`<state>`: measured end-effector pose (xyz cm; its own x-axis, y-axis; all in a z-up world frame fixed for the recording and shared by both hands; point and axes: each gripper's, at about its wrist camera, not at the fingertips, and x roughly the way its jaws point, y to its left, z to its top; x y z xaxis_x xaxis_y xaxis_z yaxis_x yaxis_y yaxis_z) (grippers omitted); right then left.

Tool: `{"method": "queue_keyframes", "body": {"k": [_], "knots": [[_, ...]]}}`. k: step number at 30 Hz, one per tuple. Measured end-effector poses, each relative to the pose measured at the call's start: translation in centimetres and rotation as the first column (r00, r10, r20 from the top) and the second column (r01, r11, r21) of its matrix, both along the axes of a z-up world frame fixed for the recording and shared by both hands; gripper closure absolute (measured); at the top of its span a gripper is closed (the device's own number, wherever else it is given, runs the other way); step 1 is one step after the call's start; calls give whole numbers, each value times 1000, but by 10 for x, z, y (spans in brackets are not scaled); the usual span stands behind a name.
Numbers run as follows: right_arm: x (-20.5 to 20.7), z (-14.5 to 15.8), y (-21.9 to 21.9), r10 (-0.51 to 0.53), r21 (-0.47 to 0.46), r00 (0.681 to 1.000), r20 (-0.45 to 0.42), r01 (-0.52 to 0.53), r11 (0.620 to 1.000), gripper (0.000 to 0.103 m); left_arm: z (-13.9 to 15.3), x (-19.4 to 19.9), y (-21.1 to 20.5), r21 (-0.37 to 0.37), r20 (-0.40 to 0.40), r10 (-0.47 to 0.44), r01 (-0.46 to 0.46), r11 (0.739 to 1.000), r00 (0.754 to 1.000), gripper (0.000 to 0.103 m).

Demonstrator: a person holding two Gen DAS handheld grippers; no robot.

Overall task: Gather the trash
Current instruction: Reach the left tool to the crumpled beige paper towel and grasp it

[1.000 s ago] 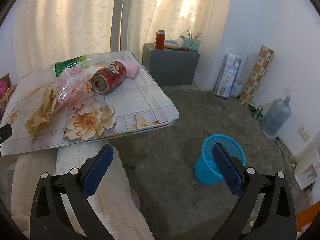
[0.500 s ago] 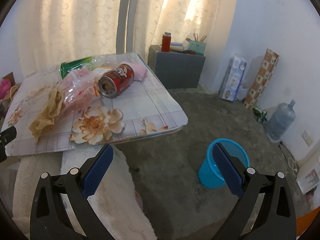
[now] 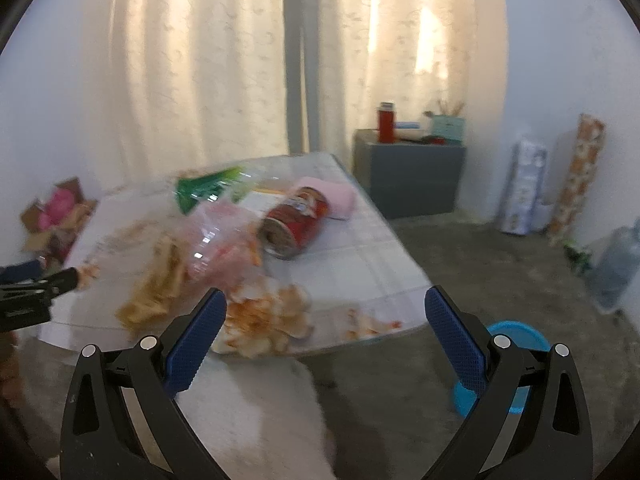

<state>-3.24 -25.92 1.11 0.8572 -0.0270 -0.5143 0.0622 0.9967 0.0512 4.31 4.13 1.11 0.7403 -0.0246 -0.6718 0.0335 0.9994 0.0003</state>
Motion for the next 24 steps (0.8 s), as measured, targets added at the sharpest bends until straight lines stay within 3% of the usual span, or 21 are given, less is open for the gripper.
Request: {"method": "queue_keyframes", "body": {"k": [4,7,10,13,18,22,24], "knots": [[12,-3,4,37,34,999,-5,-37,999,8,-3,5,7,-140,49,-117,122,983,992,6],[21,-8,6,66,50,997,-36,-64,997,8,-8,12,5,-197,44,-150,155,968,988,6],[28,-15,7,88,61,994,-63,-84,995,8,-9,15,-2,-200,63,-202,211,957,977,6],[35,-22,7,100,75,992,-80,-94,993,8,-12,20,-15,-152,99,-278,290,945,956,6],[51,-33,1,105,113,988,-112,-93,989,8,-29,50,-30,-132,53,-382,386,913,923,6],[61,-40,-2,103,138,986,-131,-85,987,8,-48,79,-34,-138,-19,-376,370,919,927,6],[63,-43,-3,103,146,985,-140,-83,986,8,-55,88,-34,-150,-33,-368,359,921,929,11]]}}
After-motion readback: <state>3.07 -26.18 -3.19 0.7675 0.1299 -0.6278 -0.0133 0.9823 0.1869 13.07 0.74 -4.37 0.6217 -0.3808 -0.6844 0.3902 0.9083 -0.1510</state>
